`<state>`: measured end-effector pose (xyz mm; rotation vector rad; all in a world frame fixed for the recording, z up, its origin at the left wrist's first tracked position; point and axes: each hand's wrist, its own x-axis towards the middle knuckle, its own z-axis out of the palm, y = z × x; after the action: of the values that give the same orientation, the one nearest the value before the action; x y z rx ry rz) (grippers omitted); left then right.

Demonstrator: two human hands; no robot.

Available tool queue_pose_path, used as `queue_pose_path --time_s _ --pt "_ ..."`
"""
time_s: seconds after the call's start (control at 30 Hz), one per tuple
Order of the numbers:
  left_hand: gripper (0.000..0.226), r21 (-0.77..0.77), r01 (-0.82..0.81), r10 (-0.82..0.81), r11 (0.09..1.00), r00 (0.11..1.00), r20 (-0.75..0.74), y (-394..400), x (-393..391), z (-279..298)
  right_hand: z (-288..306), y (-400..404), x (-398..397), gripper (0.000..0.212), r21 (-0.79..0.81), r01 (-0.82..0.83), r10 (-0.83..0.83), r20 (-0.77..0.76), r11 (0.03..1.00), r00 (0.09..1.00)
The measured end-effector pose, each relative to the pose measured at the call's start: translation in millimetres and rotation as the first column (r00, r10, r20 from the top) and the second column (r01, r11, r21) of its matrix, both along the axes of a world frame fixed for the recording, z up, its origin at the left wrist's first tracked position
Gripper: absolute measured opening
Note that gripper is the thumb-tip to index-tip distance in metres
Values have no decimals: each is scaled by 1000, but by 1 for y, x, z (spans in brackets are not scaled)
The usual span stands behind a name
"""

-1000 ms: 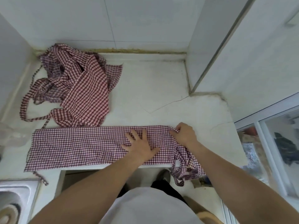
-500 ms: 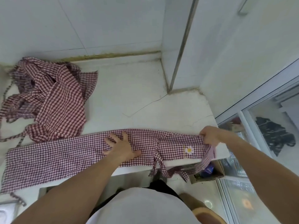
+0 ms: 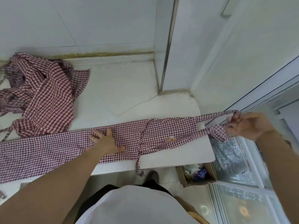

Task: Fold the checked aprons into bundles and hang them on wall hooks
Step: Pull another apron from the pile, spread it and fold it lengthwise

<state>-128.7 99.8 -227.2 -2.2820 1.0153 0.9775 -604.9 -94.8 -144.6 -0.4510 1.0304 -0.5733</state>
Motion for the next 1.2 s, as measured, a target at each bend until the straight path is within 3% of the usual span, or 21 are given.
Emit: queue_pose_path --time_s 0.1,0.17,0.3,0.4,0.47,0.6,0.63,0.7,0.73,0.77,0.83,0.87,0.9,1.0,1.07,1.13,1.2 --pt "127 2 -23 23 1000 1000 13 -3 -7 5 -11 15 32 26 -89 201 -153 379 976 912" --pt "127 -4 -24 24 1000 1000 13 -4 -9 6 -19 27 61 29 -37 277 -238 411 960 880" --pt "126 -24 -13 13 1000 1000 12 -1 -7 6 -11 17 80 31 12 304 -303 128 953 944" --pt "124 -37 -23 23 999 1000 -2 -1 -9 8 -12 -10 51 38 167 556 -568 34 815 822" --pt "124 -41 -29 28 999 999 -16 -4 -14 8 -21 -14 38 51 228 610 -629 11 759 778" --pt "126 -31 -49 48 998 997 -54 0 -13 0 -31 -9 46 38 109 483 -482 -42 869 875" --pt "125 -25 -53 52 998 997 -61 3 -11 -2 -31 -8 47 46 107 455 -452 -50 884 891" --pt "124 -25 -63 61 998 996 -62 7 -8 -6 -37 -10 37 90 134 400 -393 -73 907 916" --pt "124 -35 -67 64 997 996 -61 8 -7 -8 -39 -10 33 98 162 371 -359 -100 914 928" --pt "124 -45 -72 69 996 996 -62 7 -7 -8 -38 -9 30 87 181 343 -321 -141 922 937" --pt "125 -55 -80 77 995 995 -60 7 -7 -9 -40 -6 25 38 182 307 -253 -270 934 929" --pt "125 -53 -85 82 995 995 -57 7 -7 -9 -43 -5 22 24 184 301 -229 -332 936 915" --pt "124 -49 -89 86 995 995 -56 7 -8 -9 -46 -4 18 22 182 308 -229 -358 934 905" --pt "125 -52 -101 98 994 993 -66 7 -8 -10 -62 -3 14 61 188 394 -336 -275 900 901" --pt "124 -59 -105 101 993 993 -69 7 -8 -9 -77 -1 22 54 193 345 -254 -382 919 889" --pt "124 -65 -109 104 992 992 -69 8 -7 -9 -96 0 30 56 46 332 -240 -599 942 764" --pt "124 -65 -106 102 992 993 -65 8 -8 -10 -93 10 47 63 -278 258 -375 -776 925 507"
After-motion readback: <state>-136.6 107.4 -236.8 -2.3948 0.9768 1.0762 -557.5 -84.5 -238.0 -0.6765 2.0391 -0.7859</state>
